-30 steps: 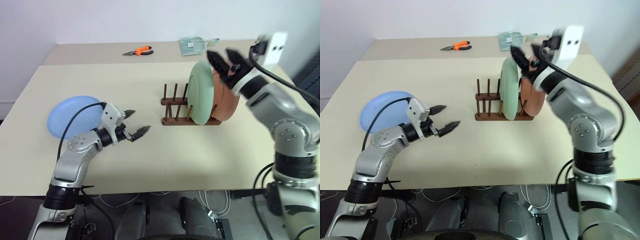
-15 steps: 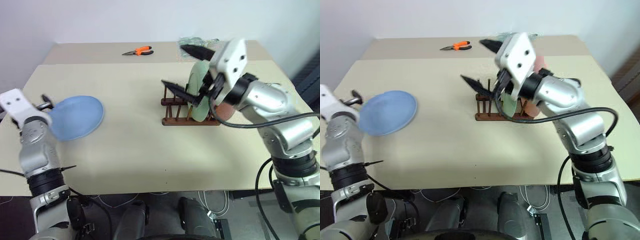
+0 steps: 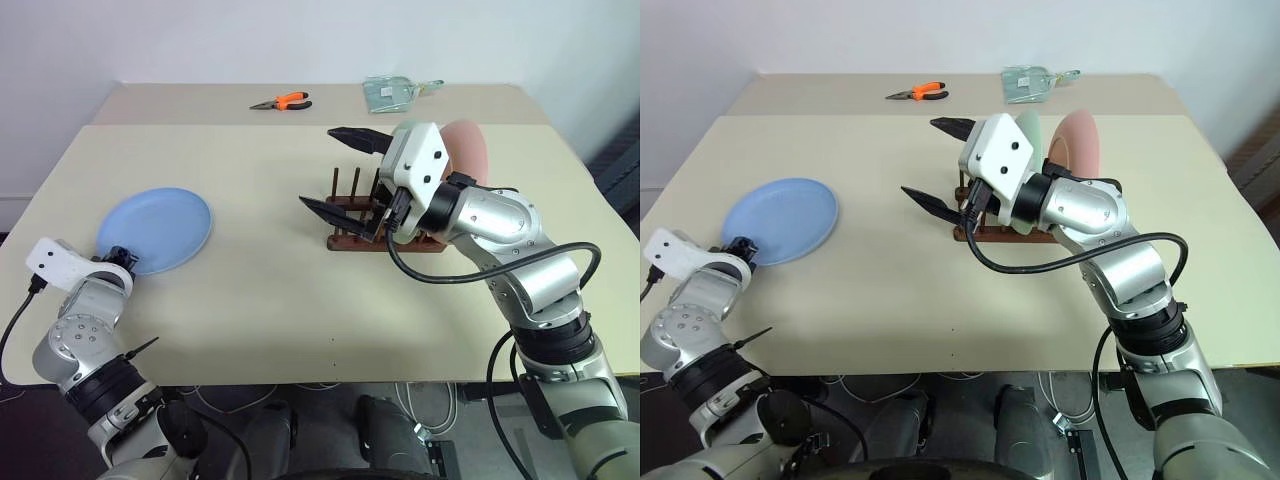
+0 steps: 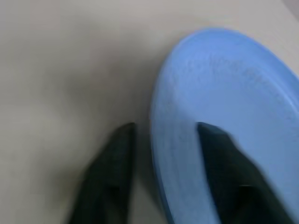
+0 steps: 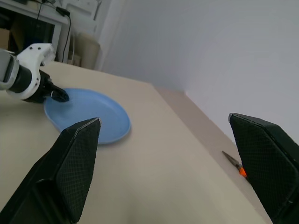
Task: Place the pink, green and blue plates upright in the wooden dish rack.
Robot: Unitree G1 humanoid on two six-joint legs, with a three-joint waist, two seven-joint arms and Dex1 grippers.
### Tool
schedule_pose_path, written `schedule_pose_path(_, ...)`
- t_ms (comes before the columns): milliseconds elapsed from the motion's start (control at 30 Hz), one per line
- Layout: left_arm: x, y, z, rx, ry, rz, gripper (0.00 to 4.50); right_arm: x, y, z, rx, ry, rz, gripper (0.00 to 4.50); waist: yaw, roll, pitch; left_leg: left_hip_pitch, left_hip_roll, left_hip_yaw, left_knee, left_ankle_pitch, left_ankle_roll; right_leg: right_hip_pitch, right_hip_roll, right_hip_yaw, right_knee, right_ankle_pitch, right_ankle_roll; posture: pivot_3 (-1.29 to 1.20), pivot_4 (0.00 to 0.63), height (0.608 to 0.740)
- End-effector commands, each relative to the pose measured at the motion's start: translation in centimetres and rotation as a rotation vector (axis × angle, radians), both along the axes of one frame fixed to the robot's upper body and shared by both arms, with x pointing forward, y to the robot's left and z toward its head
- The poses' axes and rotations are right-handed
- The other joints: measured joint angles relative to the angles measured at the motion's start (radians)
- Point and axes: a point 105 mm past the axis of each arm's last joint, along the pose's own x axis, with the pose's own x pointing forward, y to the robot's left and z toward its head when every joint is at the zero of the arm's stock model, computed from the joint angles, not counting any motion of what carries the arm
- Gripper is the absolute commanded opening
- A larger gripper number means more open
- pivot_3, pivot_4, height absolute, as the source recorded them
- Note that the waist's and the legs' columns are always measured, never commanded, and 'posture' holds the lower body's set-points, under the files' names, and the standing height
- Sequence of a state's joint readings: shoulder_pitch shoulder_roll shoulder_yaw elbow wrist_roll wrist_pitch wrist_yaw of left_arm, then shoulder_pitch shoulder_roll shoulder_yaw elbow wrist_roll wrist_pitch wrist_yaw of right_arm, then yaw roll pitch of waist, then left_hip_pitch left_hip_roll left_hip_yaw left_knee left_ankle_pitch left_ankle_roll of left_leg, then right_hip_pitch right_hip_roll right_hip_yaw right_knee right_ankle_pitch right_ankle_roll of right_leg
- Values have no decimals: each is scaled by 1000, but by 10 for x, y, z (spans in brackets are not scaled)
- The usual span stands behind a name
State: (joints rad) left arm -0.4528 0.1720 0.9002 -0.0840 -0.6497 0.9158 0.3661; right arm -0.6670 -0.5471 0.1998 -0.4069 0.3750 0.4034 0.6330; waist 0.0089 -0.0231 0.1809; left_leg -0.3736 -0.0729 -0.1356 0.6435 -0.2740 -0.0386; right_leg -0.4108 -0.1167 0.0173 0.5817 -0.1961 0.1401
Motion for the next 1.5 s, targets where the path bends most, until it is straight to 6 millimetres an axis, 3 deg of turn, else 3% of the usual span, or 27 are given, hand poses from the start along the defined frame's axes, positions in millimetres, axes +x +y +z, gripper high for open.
schedule_pose_path(33,14,-9,33,84,-110,-89,93,-6,-2,5,7,-7,15,4500,2,-1,0,0,0,0,0,0,0,0,0,0,0,0,0,0,150,740)
schedule_pose_path(133,31,-42,78,276,-263,-271,13,-5,-1,-1,-53,-49,-6,4500,5,-2,1,-1,0,0,0,0,-1,0,0,0,0,0,0,0,150,740)
schedule_pose_path(200,38,-74,114,396,-396,-405,13,-6,5,-9,-125,-103,-2,4500,5,-3,1,-1,-1,0,1,0,-1,0,0,0,-1,0,-1,0,150,740)
schedule_pose_path(267,41,-108,137,516,-463,-534,13,-6,14,-20,-201,-155,7,4500,2,-3,1,-2,-1,0,1,0,-1,1,0,0,-2,0,-1,0,150,740)
schedule_pose_path(400,41,-151,159,574,-544,-685,13,9,30,-36,-349,-300,-28,4500,-15,-2,1,0,0,2,-1,0,-1,0,0,0,-1,0,-1,0,150,740)
schedule_pose_path(567,33,-183,178,579,-633,-791,13,30,43,-52,-446,-388,-75,4500,-28,-2,1,1,1,2,-7,3,-5,-3,0,1,0,1,-1,0,150,740)
schedule_pose_path(667,29,-187,182,546,-655,-802,0,37,42,-62,-492,-414,-96,3580,-22,-3,1,1,0,1,-11,7,-11,-5,0,1,-1,1,-2,0,150,740)
schedule_pose_path(833,23,-186,184,513,-678,-820,0,41,41,-60,-495,-452,-122,1084,-22,-3,1,0,0,1,-11,7,-11,-5,0,1,-1,1,-2,0,150,740)
schedule_pose_path(900,22,-178,189,455,-726,-785,739,39,42,-52,-472,-486,-126,51,-23,-3,1,1,0,0,-11,7,-11,-5,1,1,-1,1,-2,0,150,740)
schedule_pose_path(1033,22,-158,206,353,-823,-664,2630,37,43,-41,-441,-519,-126,0,-21,-3,1,1,0,0,-11,7,-11,-4,1,1,-1,1,-2,0,150,740)
schedule_pose_path(1100,21,-126,222,326,-893,-514,3612,33,45,-25,-353,-520,-121,0,-21,-4,0,1,0,0,-11,7,-11,-4,1,1,-1,1,-2,0,150,740)
schedule_pose_path(1133,20,-115,226,343,-912,-466,3612,30,45,-18,-311,-516,-119,0,-23,-4,0,1,0,0,-11,7,-11,-4,1,1,-1,1,-2,0,150,740)
schedule_pose_path(1200,19,-94,223,508,-860,-417,3612,21,44,1,-151,-449,-89,0,-30,-4,0,1,1,0,-13,8,-13,-5,1,2,-1,2,-3,0,150,740)
schedule_pose_path(1267,21,-86,206,697,-757,-438,3612,11,40,19,23,-344,-34,0,-30,-3,0,2,1,1,-15,8,-13,-6,3,3,-1,2,-3,0,150,740)
schedule_pose_path(1367,25,-94,161,868,-610,-581,3612,0,30,39,299,-93,62,0,-23,-3,0,2,1,1,-15,8,-12,-6,3,3,-1,2,-3,0,150,740)
schedule_pose_path(1500,21,-122,102,954,-491,-788,3612,-6,17,45,572,206,117,0,-13,-4,-1,0,1,-3,-13,6,-9,-4,3,2,-1,2,-5,0,150,740)
